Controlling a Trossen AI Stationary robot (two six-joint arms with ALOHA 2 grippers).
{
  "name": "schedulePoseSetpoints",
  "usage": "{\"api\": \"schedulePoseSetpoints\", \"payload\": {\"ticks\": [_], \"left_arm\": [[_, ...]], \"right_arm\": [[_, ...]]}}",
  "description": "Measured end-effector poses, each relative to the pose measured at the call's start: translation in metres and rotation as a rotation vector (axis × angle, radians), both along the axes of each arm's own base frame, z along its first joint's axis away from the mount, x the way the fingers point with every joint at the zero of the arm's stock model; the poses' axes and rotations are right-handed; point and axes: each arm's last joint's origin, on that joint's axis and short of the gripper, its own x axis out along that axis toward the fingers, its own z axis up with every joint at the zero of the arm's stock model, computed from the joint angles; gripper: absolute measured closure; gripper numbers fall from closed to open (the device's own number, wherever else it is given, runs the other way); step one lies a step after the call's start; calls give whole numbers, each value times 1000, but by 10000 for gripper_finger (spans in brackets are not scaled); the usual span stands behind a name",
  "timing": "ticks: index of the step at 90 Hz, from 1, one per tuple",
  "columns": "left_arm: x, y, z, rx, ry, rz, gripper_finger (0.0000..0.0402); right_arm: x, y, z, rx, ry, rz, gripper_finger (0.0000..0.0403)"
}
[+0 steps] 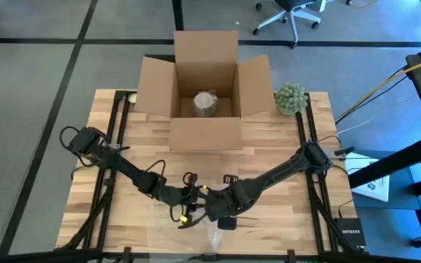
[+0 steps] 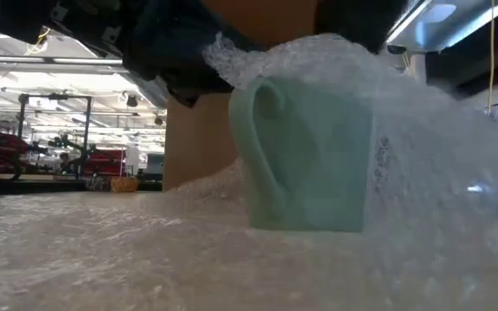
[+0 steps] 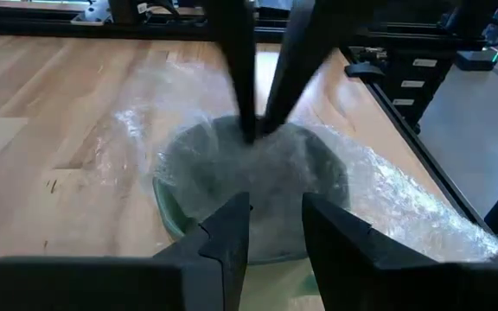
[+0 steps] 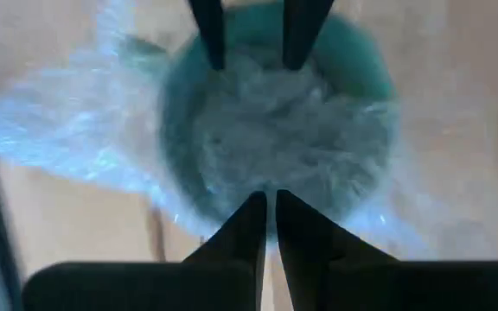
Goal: Wrap mug
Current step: Wrap the dark green mug using the transparent bubble wrap
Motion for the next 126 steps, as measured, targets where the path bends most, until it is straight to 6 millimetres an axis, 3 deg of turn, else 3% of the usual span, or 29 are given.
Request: {"api": "schedulePoseSetpoints", "payload": {"ticks": [20, 36, 45, 61, 78, 89, 110, 126], "left_arm": [[0, 0, 0, 0, 1, 0, 308], [0, 0, 0, 3, 4, 1, 308], [0, 0, -1, 5, 6, 2, 308], [0, 0, 0, 4, 5, 3, 308], [0, 0, -1, 1, 6, 3, 308], [0, 0, 0, 1, 3, 1, 308], [0, 0, 0, -1, 1, 1, 308], [0, 0, 0, 0, 3, 2, 308]], "right_arm": [[13, -9, -34, 86, -129, -8, 386], [16, -13, -32, 109, -123, -7, 386], [15, -13, -14, 100, -84, -3, 386], [4, -5, 49, 67, -102, 10, 386], [-21, 0, 75, -226, -136, -100, 386], [-38, -5, 61, -401, -76, -207, 386], [-37, -5, 13, -395, -73, -256, 386], [-22, 5, 12, -286, -189, -199, 386]]}}
